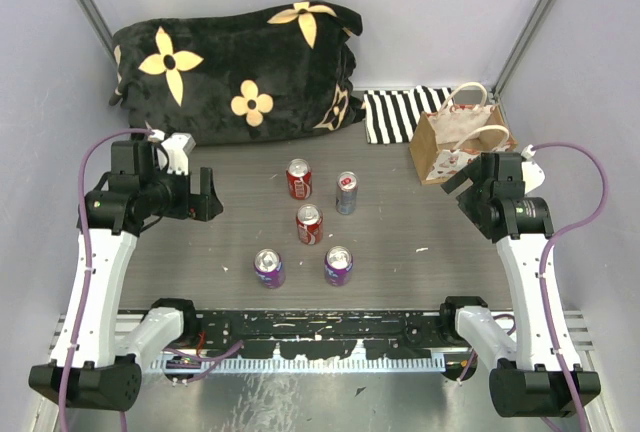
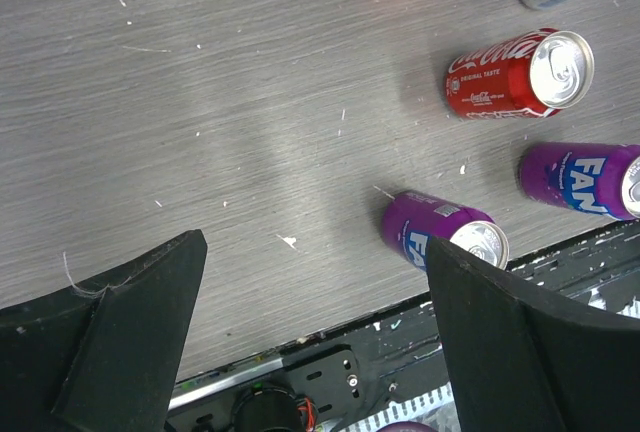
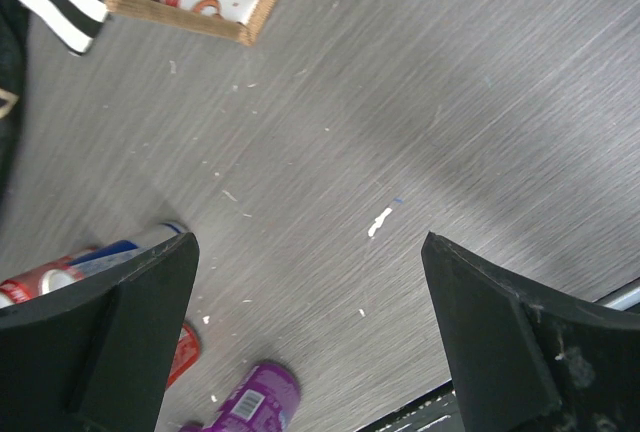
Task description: Place the beverage into the canvas bag
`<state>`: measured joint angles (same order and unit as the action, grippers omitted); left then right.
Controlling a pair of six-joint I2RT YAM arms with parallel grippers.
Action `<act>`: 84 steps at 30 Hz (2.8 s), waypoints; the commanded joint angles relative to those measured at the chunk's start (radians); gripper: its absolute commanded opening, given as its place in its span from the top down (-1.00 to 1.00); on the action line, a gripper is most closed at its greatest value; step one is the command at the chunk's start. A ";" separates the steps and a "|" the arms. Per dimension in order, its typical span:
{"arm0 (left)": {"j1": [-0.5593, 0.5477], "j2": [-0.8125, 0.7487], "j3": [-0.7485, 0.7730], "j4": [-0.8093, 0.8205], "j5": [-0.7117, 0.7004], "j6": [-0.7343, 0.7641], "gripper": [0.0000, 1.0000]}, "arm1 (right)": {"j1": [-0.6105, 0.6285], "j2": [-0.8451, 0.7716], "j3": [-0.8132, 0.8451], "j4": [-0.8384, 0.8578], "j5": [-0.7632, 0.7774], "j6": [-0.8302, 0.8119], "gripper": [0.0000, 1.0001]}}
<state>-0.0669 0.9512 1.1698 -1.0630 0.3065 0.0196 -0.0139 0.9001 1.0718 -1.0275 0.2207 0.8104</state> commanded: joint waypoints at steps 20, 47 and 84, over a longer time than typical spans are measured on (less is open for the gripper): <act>0.004 0.030 0.102 -0.071 0.014 0.070 -0.96 | -0.328 0.136 -0.089 0.281 -0.176 -0.008 -0.79; 0.004 0.025 0.020 -0.010 0.085 0.056 -0.96 | -0.381 0.371 -0.094 0.687 -0.389 0.263 -0.62; 0.004 0.197 0.170 -0.025 0.247 0.037 -1.00 | -0.379 0.517 0.107 0.483 -0.478 -0.091 0.97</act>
<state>-0.0662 1.1198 1.2610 -1.0641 0.4744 0.0551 -0.3904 1.4826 1.0973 -0.4328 -0.1925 0.8623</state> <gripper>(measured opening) 0.995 0.067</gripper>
